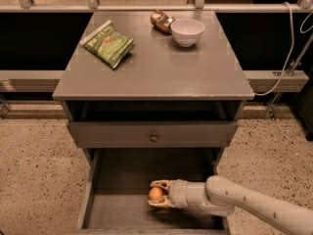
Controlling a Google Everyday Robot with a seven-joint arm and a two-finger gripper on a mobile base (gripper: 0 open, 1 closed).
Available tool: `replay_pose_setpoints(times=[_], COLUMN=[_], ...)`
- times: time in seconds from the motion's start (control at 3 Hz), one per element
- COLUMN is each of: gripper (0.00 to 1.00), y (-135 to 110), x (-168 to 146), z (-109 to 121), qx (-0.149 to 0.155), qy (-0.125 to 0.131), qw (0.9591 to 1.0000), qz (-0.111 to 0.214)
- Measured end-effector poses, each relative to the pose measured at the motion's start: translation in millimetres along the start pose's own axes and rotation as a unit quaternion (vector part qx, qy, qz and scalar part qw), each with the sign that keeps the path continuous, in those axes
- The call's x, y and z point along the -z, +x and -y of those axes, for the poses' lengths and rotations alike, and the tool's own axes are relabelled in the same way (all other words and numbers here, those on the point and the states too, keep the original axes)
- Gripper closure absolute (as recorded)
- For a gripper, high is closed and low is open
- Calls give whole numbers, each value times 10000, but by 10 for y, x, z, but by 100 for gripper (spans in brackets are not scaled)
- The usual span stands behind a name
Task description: Pick orange from middle drawer and place on counter
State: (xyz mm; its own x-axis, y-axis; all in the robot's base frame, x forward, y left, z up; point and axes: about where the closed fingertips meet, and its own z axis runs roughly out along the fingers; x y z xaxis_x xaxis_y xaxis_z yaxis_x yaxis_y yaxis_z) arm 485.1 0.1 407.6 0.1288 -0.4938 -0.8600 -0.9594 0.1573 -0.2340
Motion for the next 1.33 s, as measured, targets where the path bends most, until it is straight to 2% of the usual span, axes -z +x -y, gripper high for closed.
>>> replay_pose_setpoints(times=[0.33,0.67,1.0,1.33], gripper=[100,100,100,100], y=[-742,-1904,-2685,-3295], x=[403,1352,2019,2424], z=[173,802,1364,1795], qx=[497,1365,1941,2076], qy=[249,623,707,317], qw=[9979,9863,9744,9709], qz=[332,679,888,1150])
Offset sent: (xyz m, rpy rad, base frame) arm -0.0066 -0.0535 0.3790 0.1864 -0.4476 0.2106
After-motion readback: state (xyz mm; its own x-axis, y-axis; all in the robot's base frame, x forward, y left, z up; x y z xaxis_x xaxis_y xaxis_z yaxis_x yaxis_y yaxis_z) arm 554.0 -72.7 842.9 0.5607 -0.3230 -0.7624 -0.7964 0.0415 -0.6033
